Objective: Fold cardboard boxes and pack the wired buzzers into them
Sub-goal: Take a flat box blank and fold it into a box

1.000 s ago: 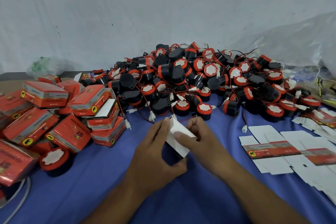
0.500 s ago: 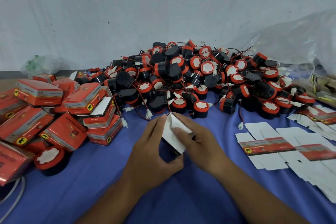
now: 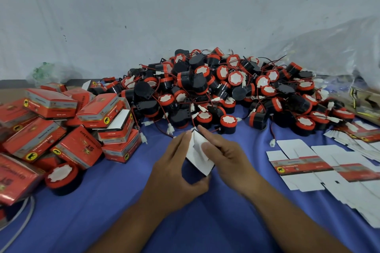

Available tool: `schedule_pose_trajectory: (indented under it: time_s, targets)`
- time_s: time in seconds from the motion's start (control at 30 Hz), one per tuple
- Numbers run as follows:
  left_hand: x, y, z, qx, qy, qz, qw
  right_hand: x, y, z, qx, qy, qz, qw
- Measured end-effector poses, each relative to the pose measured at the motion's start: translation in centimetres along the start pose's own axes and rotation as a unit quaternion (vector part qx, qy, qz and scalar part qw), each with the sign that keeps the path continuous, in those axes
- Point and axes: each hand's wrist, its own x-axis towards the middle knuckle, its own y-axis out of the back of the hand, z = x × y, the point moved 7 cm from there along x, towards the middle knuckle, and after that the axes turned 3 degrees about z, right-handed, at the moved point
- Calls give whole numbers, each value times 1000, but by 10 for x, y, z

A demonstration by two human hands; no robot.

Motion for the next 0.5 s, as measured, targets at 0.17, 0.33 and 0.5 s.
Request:
schedule_pose_trajectory:
  time_s: [0.17, 0.33, 0.5]
  targets:
    - [1, 1, -1, -5, -24, 18, 1000, -2, -2, -3, -160, 75, 38, 984]
    - [-1, -4, -10, -19, 4, -2, 1000, -3, 2, -8, -191, 110, 22, 975]
    - [-4, -6, -15, -78, 52, -33, 995, -3, 4, -5, -168, 89, -24, 982]
